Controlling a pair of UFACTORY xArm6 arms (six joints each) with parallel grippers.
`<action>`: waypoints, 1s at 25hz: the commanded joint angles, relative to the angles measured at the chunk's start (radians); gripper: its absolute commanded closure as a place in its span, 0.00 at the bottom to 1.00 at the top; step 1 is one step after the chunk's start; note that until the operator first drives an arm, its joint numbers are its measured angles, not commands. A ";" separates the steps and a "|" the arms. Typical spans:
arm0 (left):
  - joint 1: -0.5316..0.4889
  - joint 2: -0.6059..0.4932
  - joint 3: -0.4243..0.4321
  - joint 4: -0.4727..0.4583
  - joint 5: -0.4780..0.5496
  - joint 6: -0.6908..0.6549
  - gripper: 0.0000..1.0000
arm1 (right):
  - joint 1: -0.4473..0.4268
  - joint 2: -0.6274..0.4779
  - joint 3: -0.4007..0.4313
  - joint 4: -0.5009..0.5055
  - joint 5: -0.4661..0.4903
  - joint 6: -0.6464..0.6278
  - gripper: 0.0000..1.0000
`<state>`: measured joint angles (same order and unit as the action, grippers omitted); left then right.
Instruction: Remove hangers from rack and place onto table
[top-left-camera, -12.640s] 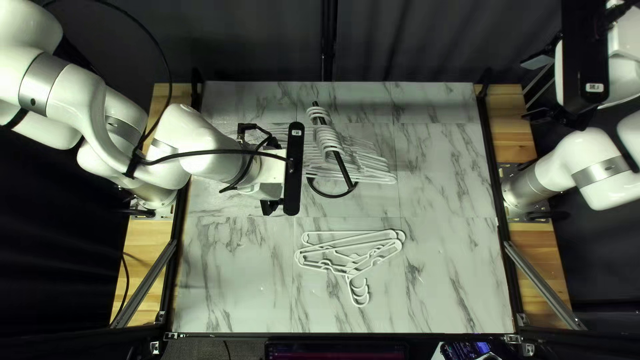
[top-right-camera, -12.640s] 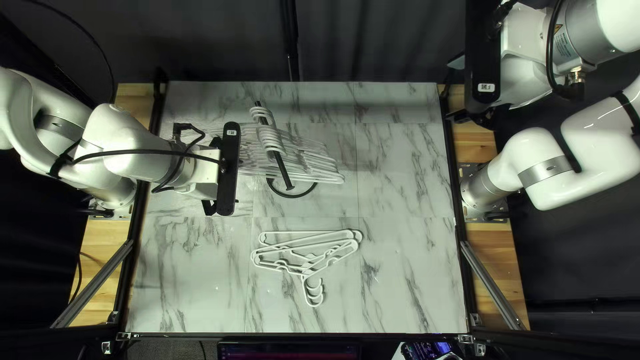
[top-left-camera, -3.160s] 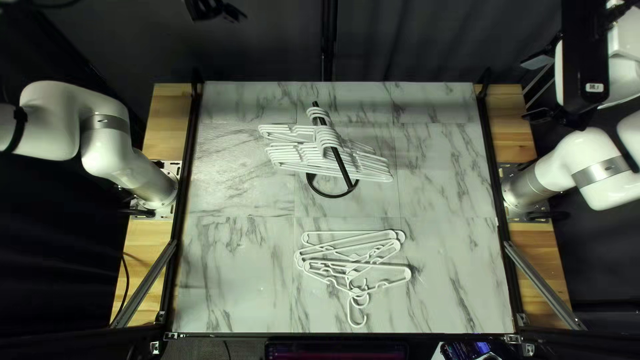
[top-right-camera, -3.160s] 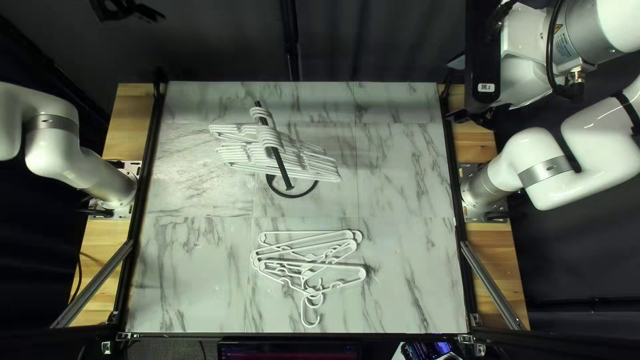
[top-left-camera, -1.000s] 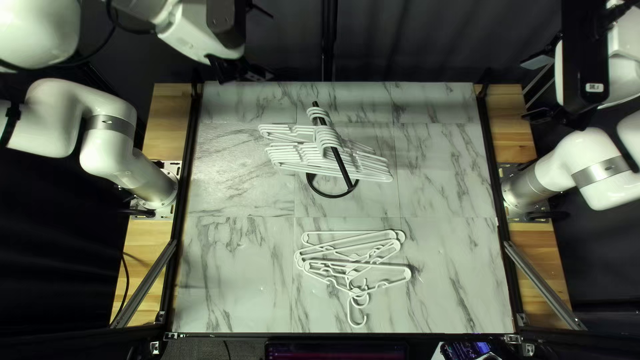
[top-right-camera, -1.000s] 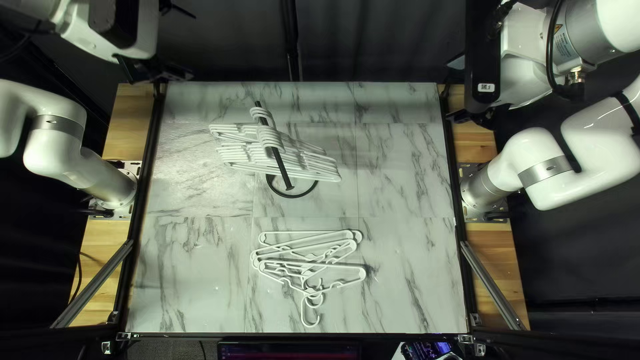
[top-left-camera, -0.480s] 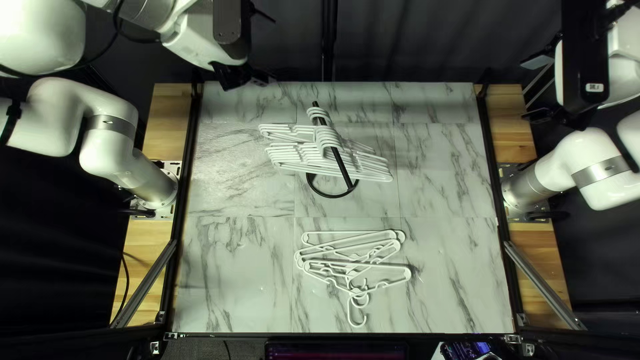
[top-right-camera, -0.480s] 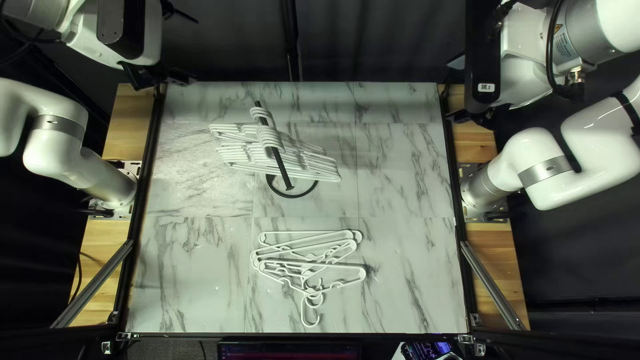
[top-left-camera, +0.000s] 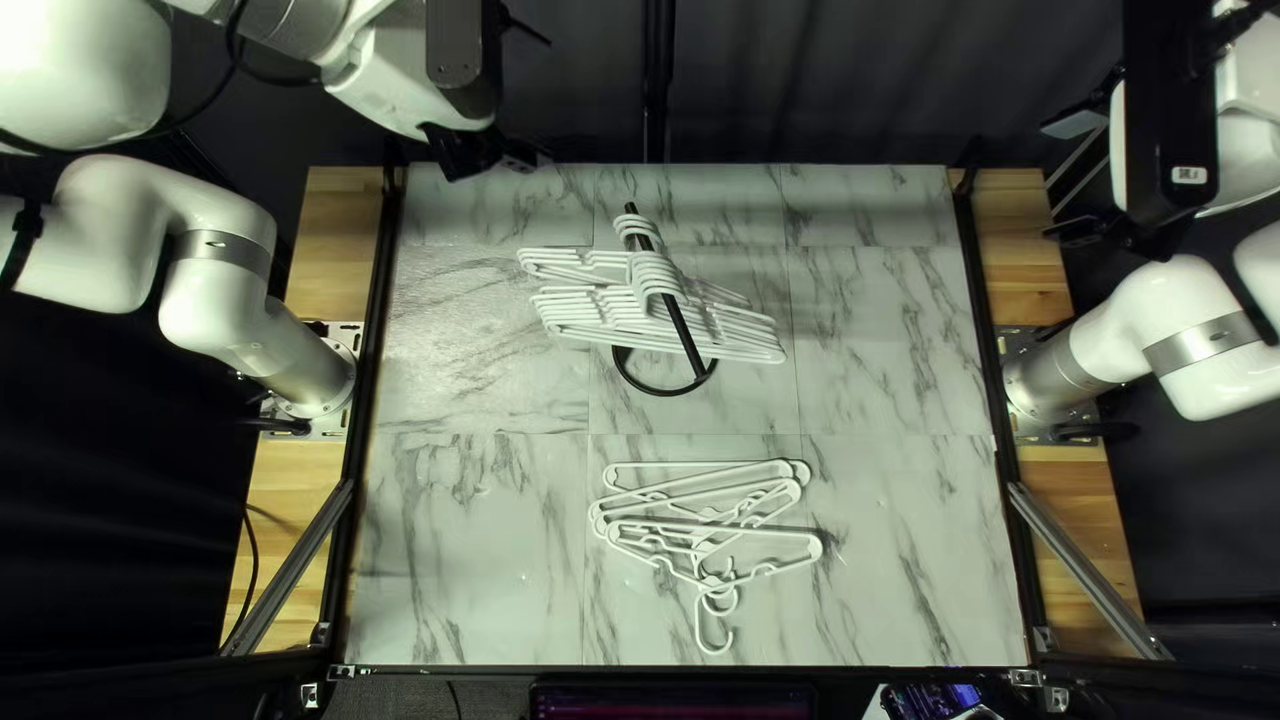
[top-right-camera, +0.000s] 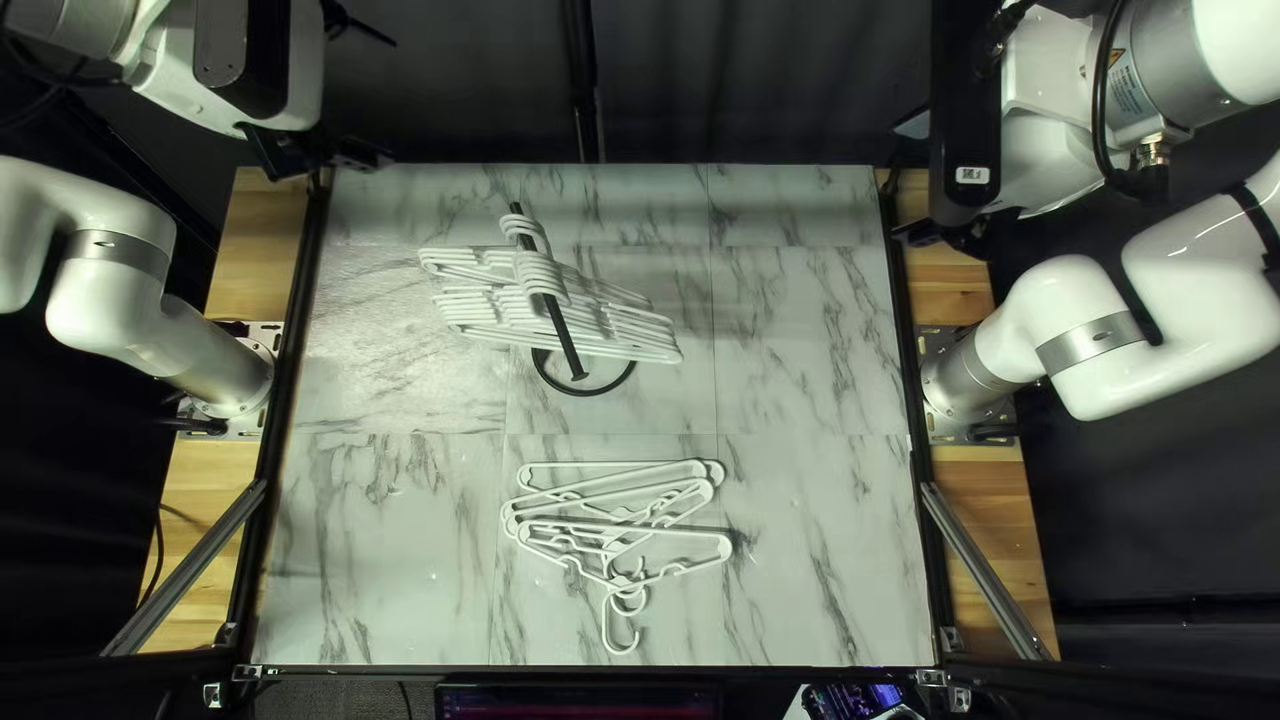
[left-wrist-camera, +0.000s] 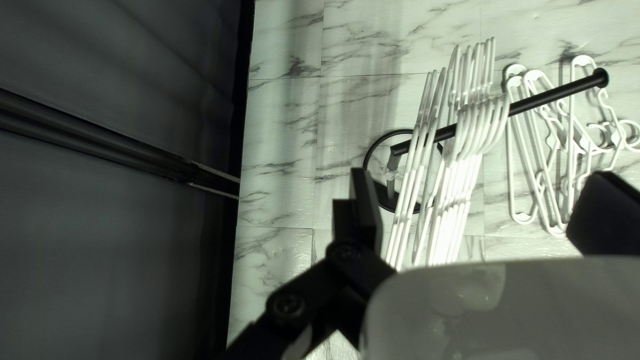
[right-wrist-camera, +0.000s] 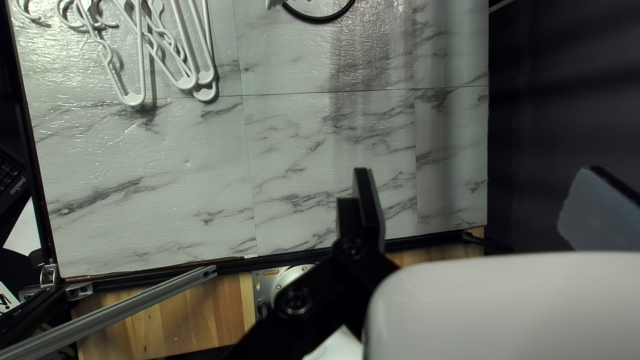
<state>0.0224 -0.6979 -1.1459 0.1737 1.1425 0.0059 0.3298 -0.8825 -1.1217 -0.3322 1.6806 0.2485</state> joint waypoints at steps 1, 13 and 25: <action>0.000 0.000 0.000 0.000 0.000 0.000 0.00 | -0.023 0.005 0.017 0.013 -0.019 -0.034 0.00; 0.000 0.000 0.000 0.000 0.000 0.000 0.00 | -0.031 0.281 0.225 0.061 -0.349 0.093 0.00; 0.000 0.000 0.000 0.000 0.000 0.000 0.00 | 0.020 0.361 0.333 -0.043 -0.585 0.389 0.00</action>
<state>0.0225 -0.6979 -1.1459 0.1737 1.1425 0.0059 0.3494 -0.5222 -0.7892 -0.3717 1.0996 0.6313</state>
